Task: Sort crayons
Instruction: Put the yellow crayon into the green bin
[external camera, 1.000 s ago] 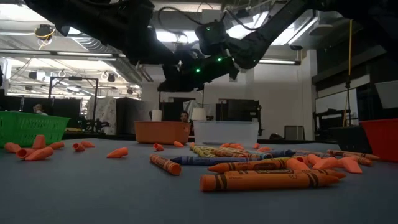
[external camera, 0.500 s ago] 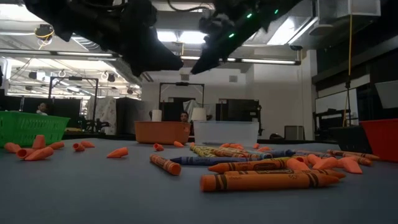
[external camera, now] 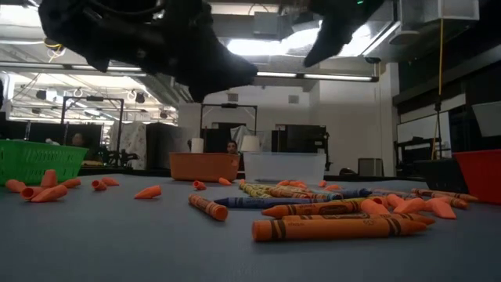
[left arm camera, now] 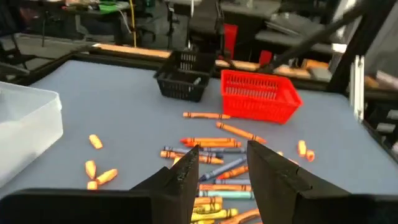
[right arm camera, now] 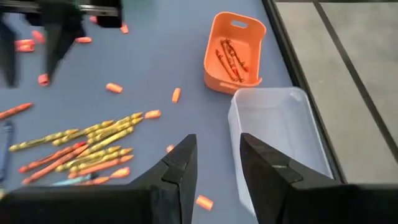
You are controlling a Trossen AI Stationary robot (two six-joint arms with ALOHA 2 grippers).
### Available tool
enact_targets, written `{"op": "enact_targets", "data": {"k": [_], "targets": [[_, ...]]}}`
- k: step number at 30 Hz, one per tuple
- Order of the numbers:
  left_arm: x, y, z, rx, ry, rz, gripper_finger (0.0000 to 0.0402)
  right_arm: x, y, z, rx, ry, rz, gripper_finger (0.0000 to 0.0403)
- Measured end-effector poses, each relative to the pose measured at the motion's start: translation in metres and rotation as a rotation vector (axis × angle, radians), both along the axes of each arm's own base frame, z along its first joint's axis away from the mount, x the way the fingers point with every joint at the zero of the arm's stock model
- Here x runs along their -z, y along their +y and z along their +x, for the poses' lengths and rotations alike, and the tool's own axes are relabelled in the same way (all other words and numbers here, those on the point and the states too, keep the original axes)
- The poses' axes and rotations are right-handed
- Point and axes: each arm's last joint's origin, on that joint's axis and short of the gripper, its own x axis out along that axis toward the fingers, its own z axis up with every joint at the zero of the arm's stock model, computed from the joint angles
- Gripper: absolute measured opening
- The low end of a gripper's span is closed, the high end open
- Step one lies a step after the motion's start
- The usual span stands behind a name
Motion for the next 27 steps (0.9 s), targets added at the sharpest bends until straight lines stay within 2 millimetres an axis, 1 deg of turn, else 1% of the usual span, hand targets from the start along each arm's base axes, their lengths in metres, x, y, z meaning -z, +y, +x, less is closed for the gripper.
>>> {"op": "enact_targets", "data": {"k": [5, 10, 14, 20, 25, 27], "targets": [[-0.006, -0.001, 0.029, 0.129, 0.039, 0.086, 0.0120, 0.002, 0.010, -0.037, 0.045, -0.047, 0.053, 0.0120], [-0.002, 0.006, 0.052, 0.199, 0.277, 0.143, 0.0120, 0.018, 0.019, -0.067, 0.090, -0.059, 0.113, 0.0120], [-0.002, 0.013, 0.059, 0.234, 0.425, 0.206, 0.0120, 0.032, 0.025, -0.087, 0.118, -0.065, 0.143, 0.0120], [0.000, 0.023, 0.057, 0.251, 0.533, 0.261, 0.0120, 0.051, 0.030, -0.104, 0.153, -0.063, 0.182, 0.0120], [0.008, 0.029, 0.055, 0.302, 0.579, 0.272, 0.0120, 0.065, 0.031, -0.108, 0.162, -0.029, 0.195, 0.0120], [0.012, 0.030, 0.058, 0.329, 0.568, 0.279, 0.0120, 0.068, 0.031, -0.107, 0.163, -0.022, 0.196, 0.0120]]}}
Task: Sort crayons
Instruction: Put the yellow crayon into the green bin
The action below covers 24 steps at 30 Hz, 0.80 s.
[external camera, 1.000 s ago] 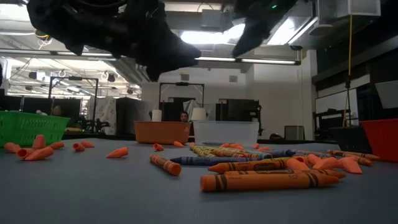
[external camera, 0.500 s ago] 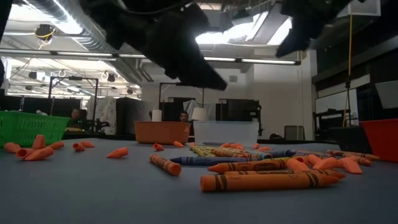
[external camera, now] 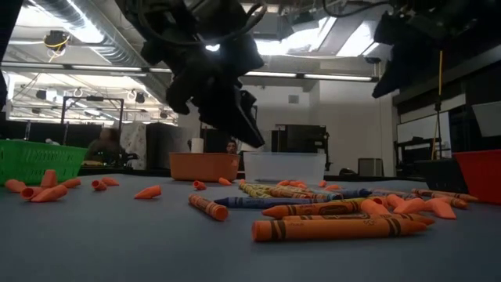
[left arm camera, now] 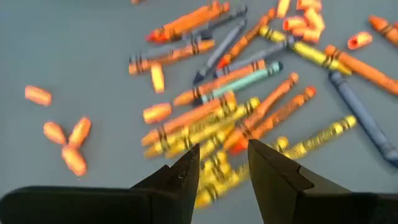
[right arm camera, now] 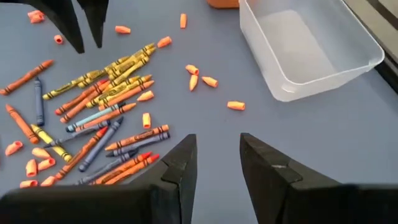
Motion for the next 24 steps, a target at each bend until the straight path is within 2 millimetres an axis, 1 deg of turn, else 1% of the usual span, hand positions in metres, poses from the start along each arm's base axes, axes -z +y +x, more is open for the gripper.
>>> {"op": "enact_targets", "data": {"k": [7, 13, 24], "targets": [[0.011, 0.006, 0.001, 0.002, 0.033, 0.006, 0.0120, 0.007, -0.001, 0.003, -0.003, -0.023, -0.004, 0.0120], [0.014, 0.010, 0.002, 0.015, 0.040, 0.012, 0.0120, 0.011, 0.000, 0.004, -0.015, -0.035, 0.003, 0.0120], [0.030, 0.011, 0.002, 0.022, 0.103, -0.002, 0.0120, 0.011, 0.000, 0.004, -0.014, -0.033, 0.003, 0.0120]]}}
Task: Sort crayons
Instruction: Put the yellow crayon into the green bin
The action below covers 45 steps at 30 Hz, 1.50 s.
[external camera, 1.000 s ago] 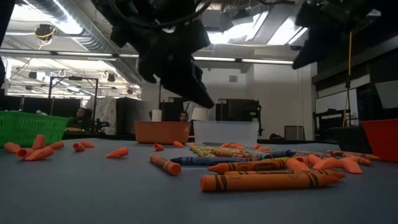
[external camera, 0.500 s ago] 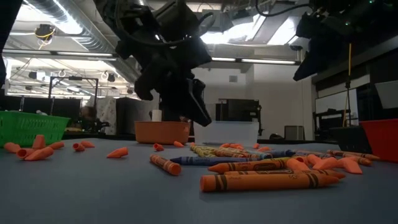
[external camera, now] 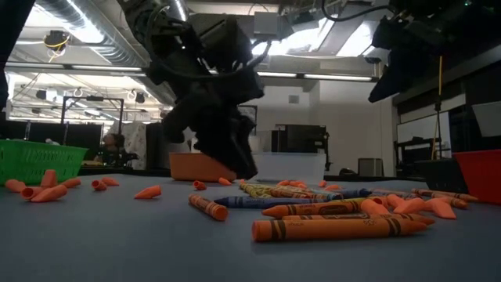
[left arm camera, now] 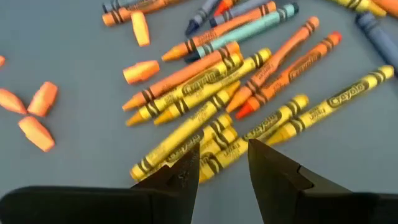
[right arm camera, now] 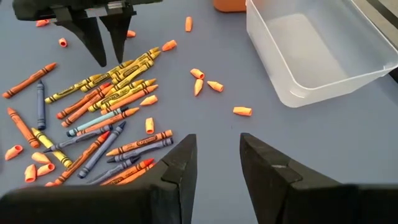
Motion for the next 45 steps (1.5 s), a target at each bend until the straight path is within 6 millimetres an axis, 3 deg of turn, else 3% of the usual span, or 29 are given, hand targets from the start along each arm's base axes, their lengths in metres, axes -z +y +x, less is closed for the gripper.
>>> {"op": "enact_targets", "data": {"k": [30, 45], "targets": [[0.014, 0.000, 0.003, -0.008, 0.035, 0.008, 0.0120, 0.000, 0.000, 0.000, -0.001, 0.004, 0.001, 0.0120], [0.017, -0.004, -0.006, -0.032, 0.133, 0.015, 0.0117, 0.001, 0.000, 0.000, -0.001, 0.009, 0.002, 0.0120]]}}
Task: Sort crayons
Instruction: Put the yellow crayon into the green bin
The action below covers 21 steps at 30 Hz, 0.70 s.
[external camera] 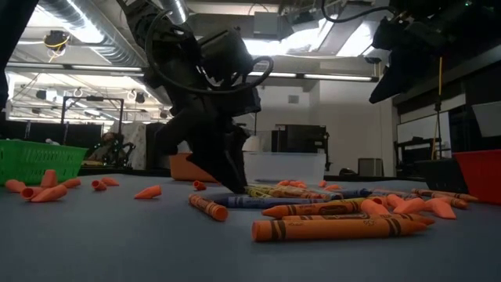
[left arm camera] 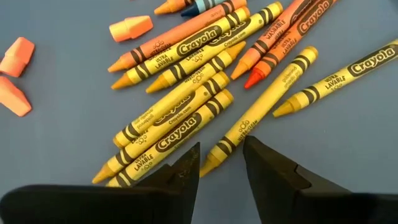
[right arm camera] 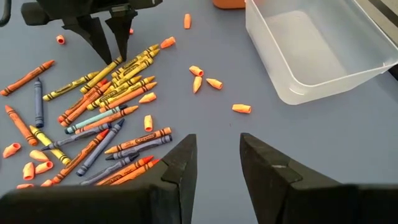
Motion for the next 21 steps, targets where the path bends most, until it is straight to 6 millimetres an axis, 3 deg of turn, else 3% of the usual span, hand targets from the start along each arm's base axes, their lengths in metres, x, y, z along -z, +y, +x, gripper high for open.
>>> {"op": "enact_targets", "data": {"k": [21], "targets": [[0.0014, -0.0021, -0.0023, -0.002, 0.025, -0.012, 0.0035, 0.0000, 0.0000, 0.0000, 0.000, 0.000, 0.000, 0.0120]]}}
